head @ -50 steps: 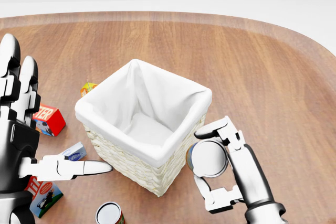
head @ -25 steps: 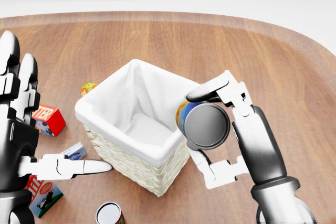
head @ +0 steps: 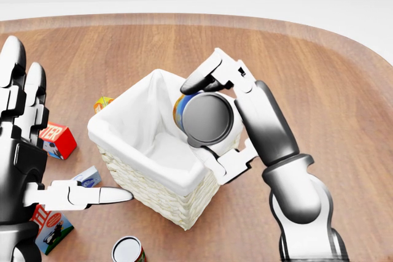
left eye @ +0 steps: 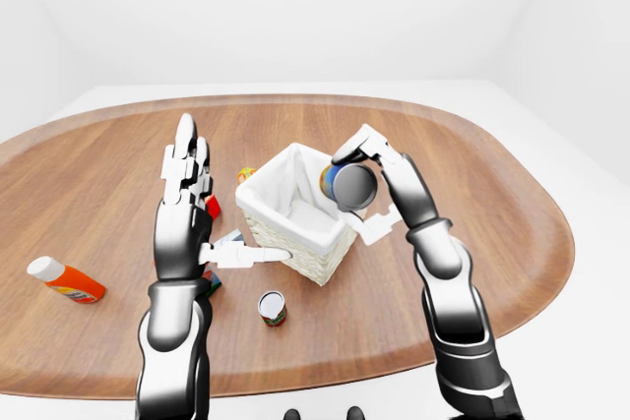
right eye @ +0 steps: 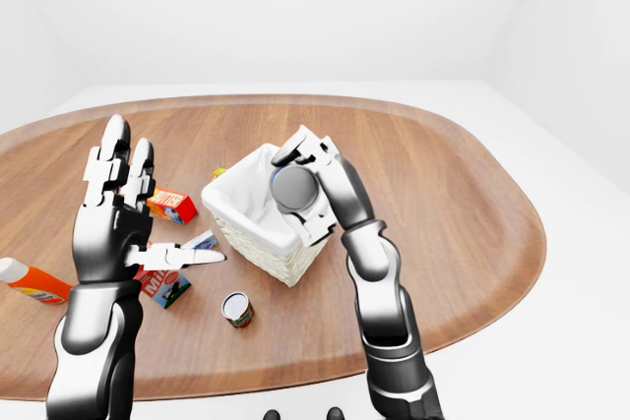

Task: Pick up the alphabet soup, and put it in the basket.

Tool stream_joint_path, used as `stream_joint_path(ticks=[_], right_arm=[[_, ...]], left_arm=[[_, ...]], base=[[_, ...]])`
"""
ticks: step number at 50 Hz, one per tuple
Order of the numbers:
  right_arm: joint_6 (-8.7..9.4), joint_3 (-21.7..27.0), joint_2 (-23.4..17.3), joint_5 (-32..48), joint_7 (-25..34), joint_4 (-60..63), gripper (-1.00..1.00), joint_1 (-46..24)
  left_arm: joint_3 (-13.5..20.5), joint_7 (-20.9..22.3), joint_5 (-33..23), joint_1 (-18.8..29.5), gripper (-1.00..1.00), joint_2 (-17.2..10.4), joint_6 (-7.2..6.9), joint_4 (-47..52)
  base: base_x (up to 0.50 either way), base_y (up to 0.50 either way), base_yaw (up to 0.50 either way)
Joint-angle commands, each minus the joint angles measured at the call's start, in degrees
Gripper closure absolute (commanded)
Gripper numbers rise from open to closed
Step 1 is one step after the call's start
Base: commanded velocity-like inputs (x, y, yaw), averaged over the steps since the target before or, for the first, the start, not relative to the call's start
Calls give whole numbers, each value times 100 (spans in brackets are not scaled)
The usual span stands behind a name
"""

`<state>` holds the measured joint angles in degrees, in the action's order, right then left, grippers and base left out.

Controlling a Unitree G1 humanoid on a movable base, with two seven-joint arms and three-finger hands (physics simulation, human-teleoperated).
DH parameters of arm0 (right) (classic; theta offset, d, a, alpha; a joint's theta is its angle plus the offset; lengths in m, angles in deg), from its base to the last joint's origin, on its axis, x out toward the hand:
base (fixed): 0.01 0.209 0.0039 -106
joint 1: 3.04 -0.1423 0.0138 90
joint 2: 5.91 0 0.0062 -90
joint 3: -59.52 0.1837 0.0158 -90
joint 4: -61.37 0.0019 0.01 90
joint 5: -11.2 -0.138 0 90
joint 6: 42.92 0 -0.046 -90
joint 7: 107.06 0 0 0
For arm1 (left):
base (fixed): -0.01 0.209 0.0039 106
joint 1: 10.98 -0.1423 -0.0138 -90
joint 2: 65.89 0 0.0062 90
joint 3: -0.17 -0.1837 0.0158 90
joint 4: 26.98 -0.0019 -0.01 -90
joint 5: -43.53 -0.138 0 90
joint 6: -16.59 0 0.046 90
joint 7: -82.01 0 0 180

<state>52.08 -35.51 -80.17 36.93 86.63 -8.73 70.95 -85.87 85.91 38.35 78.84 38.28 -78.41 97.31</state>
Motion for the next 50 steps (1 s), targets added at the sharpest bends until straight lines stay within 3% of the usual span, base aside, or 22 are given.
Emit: stream_joint_path(ticks=[1,28,50], right_arm=[[0,-44,126,53,-21,-1042,100,-877],[0,105,144,118,-4,-3918,100,-2343],[0,155,33,358,22,-5622,100,-3065]], left_arm=[[-2,20,-10,-17,-100,0,0,-8],[42,51,-7,-55,-100,-10,0,6],[-3,53,-73,63,-100,-17,0,7]], base=[[0,0,0],[0,0,0],[0,0,0]])
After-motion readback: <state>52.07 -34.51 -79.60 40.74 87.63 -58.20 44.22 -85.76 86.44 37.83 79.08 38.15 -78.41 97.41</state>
